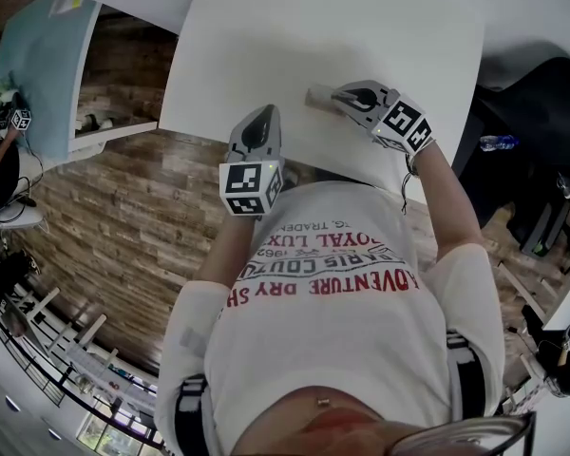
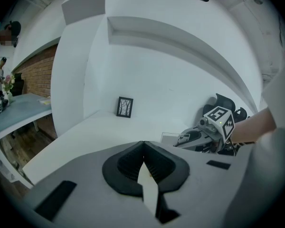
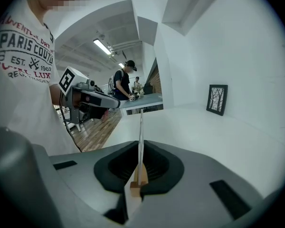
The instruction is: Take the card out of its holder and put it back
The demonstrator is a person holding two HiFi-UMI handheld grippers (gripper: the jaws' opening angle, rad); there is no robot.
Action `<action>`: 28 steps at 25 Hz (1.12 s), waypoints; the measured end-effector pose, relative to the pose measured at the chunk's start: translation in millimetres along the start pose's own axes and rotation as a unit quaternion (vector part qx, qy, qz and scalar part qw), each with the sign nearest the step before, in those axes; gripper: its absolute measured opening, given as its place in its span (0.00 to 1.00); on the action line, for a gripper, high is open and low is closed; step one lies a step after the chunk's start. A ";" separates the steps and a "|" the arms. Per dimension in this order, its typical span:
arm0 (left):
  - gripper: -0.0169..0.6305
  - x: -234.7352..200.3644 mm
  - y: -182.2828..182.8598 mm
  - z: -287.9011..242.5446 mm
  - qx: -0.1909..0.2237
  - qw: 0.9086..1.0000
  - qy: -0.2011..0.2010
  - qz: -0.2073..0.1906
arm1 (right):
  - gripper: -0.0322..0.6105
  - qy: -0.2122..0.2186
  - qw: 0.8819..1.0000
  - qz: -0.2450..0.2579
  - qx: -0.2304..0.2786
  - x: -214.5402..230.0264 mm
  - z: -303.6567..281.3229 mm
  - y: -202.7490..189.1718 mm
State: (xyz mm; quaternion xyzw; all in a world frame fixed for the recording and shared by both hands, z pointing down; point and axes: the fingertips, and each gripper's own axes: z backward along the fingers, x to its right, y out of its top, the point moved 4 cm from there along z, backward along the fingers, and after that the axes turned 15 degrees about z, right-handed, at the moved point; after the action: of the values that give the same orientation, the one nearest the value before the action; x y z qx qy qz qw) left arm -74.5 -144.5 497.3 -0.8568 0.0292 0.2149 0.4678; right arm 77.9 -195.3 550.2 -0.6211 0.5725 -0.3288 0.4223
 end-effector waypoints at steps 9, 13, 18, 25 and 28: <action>0.06 0.1 6.7 -4.5 0.003 1.000 -0.010 -0.004 | 0.18 -0.020 1.000 -0.005 -0.016 2.1 -2.6 3.8; 0.06 3.7 9.1 -6.5 0.005 1.000 -0.023 -0.007 | 0.34 -0.039 0.999 -0.015 -0.017 7.0 1.4 6.2; 0.06 6.1 17.1 -6.0 0.012 0.999 -0.039 -0.010 | 0.34 -0.070 0.997 -0.030 0.010 13.3 16.1 27.5; 0.06 13.5 30.4 -5.1 0.021 0.997 -0.074 -0.023 | 0.34 -0.171 0.984 -0.014 0.039 9.8 41.6 75.9; 0.06 22.2 36.5 -4.3 0.026 0.994 -0.098 -0.034 | 0.20 -0.271 0.962 -0.014 0.012 6.6 50.7 80.0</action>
State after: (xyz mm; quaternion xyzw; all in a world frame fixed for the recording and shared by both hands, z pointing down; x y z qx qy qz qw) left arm -62.1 -165.1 461.7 -0.8195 -0.0401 0.2811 0.4978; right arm 89.4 -193.3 455.9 -0.6898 0.4240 -0.1610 0.5643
